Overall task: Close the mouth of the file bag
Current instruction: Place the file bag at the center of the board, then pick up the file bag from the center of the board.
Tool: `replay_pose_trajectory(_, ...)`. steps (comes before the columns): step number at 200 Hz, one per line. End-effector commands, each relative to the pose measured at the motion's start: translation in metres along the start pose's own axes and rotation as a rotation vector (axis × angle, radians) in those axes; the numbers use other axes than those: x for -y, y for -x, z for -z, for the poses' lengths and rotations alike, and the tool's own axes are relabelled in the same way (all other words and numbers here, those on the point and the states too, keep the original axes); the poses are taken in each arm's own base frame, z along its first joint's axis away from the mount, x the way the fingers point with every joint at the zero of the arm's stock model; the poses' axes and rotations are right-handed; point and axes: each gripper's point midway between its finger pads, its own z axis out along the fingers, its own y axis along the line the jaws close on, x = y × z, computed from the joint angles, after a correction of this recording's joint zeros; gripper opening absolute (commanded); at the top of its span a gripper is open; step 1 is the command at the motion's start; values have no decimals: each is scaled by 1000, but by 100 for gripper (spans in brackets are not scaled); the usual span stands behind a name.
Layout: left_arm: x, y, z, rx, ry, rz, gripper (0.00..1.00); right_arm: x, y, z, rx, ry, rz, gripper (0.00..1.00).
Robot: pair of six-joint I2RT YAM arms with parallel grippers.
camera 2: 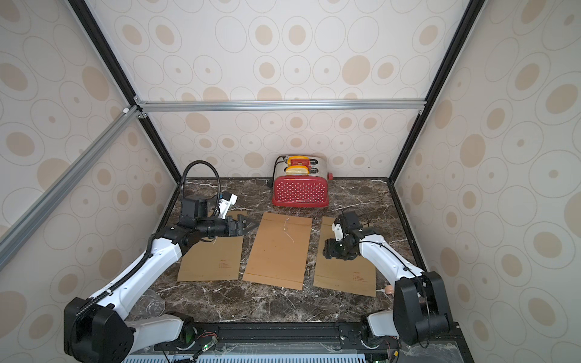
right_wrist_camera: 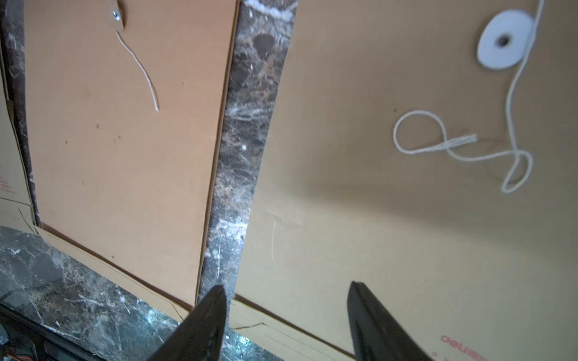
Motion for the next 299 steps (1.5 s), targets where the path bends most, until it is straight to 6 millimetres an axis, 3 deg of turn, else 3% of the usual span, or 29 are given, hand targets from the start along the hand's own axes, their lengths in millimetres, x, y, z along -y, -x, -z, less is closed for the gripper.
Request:
replay_pose_trajectory(1,29,43,5,138,-85,-4,99,0,-10,-6,22,36,-19,65)
replay_pose_trajectory(23,45,62,-10,133,-176,28,99,5,-20,-13,30,32,-51,65)
replay_pose_trajectory(45,55,56,-34,34,-171,-2,99,19,-34,-24,7,-16,-95,64)
replay_pose_trajectory(79,23,41,-71,-102,-97,168,98,21,-46,-34,-14,-4,-122,61)
replay_pose_trajectory(118,16,33,-94,-121,-82,247,99,27,-55,-37,0,-30,-141,60)
replay_pose_trajectory(139,22,19,-107,-170,-99,224,99,27,-63,-42,-22,-15,-152,59)
replay_pose_trajectory(167,11,-4,-120,-230,-100,232,99,14,-72,-42,-35,55,-152,57)
replay_pose_trajectory(203,20,-31,-134,-307,-117,219,99,-3,-62,-18,14,89,-102,56)
replay_pose_trajectory(224,22,-50,-149,-348,-105,238,99,7,-55,-8,44,24,-107,57)
replay_pose_trajectory(261,33,-66,-166,-380,-81,272,94,36,-66,-16,31,-49,-203,56)
replay_pose_trajectory(276,40,-72,-173,-413,-62,259,91,38,-66,-16,32,-45,-221,56)
replay_pose_trajectory(299,32,-78,-189,-409,-41,305,88,37,-69,-20,23,-31,-238,56)
